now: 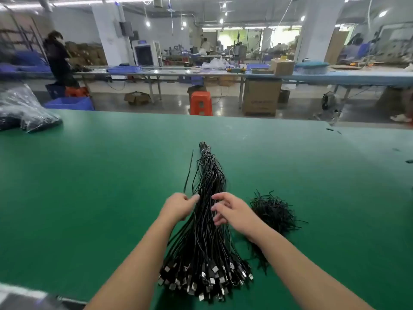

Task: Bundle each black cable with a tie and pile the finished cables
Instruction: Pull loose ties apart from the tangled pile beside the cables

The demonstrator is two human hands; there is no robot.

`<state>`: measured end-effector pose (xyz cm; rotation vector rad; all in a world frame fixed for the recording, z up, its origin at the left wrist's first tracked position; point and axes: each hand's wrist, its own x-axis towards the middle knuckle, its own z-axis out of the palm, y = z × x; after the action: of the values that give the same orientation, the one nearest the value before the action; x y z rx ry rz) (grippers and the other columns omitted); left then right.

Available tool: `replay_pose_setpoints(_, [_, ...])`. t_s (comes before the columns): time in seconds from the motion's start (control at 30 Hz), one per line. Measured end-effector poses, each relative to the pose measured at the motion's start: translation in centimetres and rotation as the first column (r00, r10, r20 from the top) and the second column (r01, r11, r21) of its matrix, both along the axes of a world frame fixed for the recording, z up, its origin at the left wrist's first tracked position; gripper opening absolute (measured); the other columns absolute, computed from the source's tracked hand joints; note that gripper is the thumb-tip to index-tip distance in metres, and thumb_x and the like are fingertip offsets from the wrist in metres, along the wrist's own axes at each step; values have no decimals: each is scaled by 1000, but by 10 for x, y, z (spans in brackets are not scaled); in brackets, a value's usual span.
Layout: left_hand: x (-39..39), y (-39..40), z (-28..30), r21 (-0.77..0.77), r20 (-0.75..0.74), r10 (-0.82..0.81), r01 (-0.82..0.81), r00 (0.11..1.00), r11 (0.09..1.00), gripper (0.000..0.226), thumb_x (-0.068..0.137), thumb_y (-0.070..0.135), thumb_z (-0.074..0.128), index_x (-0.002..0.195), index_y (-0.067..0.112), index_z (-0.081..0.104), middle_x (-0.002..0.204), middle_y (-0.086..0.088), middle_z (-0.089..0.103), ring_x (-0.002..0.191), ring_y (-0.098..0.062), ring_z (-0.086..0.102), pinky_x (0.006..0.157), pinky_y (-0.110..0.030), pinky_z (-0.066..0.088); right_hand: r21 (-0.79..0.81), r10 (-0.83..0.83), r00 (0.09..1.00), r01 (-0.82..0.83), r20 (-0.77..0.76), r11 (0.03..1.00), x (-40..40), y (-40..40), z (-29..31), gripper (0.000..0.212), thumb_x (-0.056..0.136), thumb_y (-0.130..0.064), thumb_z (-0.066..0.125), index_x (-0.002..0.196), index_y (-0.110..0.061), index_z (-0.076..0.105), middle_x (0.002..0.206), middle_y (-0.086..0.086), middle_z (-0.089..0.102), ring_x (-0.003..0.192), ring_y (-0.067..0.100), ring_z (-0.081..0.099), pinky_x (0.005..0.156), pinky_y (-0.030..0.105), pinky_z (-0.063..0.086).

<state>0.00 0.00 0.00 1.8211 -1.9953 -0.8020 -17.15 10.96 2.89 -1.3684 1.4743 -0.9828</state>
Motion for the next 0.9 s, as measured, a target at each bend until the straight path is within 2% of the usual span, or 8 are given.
replay_pose_setpoints(0.1, [-12, 3, -20, 239, 216, -125, 72, 968, 968, 46, 87, 57, 61, 86, 11, 63, 75, -4, 72, 55, -17, 65, 59, -25, 51, 147, -9, 1000, 7, 14, 989, 12, -17, -24, 30, 108, -20, 43, 137, -13, 49, 111, 8, 64, 87, 17, 67, 85, 35, 61])
replay_pose_setpoints(0.27, [-9, 4, -32, 251, 154, -102, 60, 983, 966, 29, 89, 34, 69, 76, 9, 62, 63, -5, 62, 56, -23, 61, 52, -24, 45, 223, 15, 989, 19, -148, 975, 14, -21, -74, 39, 105, -8, 43, 144, -10, 45, 101, -2, 61, 87, 11, 62, 88, 27, 56])
replay_pose_setpoints(0.4, [-11, 1, -24, 312, -305, 43, 57, 951, 948, 26, 93, 28, 68, 77, 9, 62, 60, -7, 59, 42, -14, 51, 41, -21, 38, 116, 30, 968, -1, -249, 993, 10, -21, -81, 63, 98, -13, 59, 153, -31, 33, 113, -11, 55, 88, 11, 67, 74, 19, 52])
replay_pose_setpoints(0.57, [-29, -3, -8, 552, -691, 387, 99, 611, 828, 22, 94, 22, 69, 76, 10, 62, 59, 1, 60, 40, -8, 45, 36, -18, 34, -210, -113, 963, 60, -246, 976, 12, -21, -73, 61, 95, -31, 67, 150, -40, 40, 131, -14, 36, 91, 2, 57, 93, 25, 52])
replay_pose_setpoints(0.67, [-39, 3, -7, 509, -714, 376, 69, 591, 858, 24, 93, 22, 69, 75, 9, 61, 52, 0, 54, 38, -10, 40, 38, -19, 29, -367, -189, 930, 64, -315, 928, 10, -22, -62, 32, 104, -27, 53, 135, -28, 62, 151, -5, 37, 125, 11, 50, 111, 29, 39])
replay_pose_setpoints(0.73, [-42, 11, -4, 380, -638, 237, 32, 733, 924, 29, 94, 29, 68, 73, 11, 61, 55, -2, 54, 44, -15, 42, 44, -22, 29, -373, -214, 948, 114, -237, 921, 10, -22, -55, 25, 106, -21, 47, 115, -12, 69, 143, 4, 54, 130, 16, 50, 115, 33, 37])
replay_pose_setpoints(0.83, [-48, 21, 0, -153, -259, -2, -39, 966, 988, 15, 96, 20, 57, 89, 16, 69, 82, 0, 67, 76, -19, 60, 68, -30, 45, -249, -259, 964, 266, 61, 931, 6, -21, -39, 32, 108, -19, 39, 86, -11, 61, 90, 4, 71, 99, 25, 62, 104, 46, 43])
replay_pose_setpoints(0.9, [-49, 31, 11, -290, -417, -80, -49, 905, 956, 27, 93, 5, 50, 105, 20, 69, 99, 5, 67, 90, -9, 61, 78, -22, 44, -212, -259, 966, 259, 30, 942, -4, -20, -32, 33, 110, -22, 37, 84, -19, 57, 67, -4, 61, 78, 22, 61, 92, 46, 49])
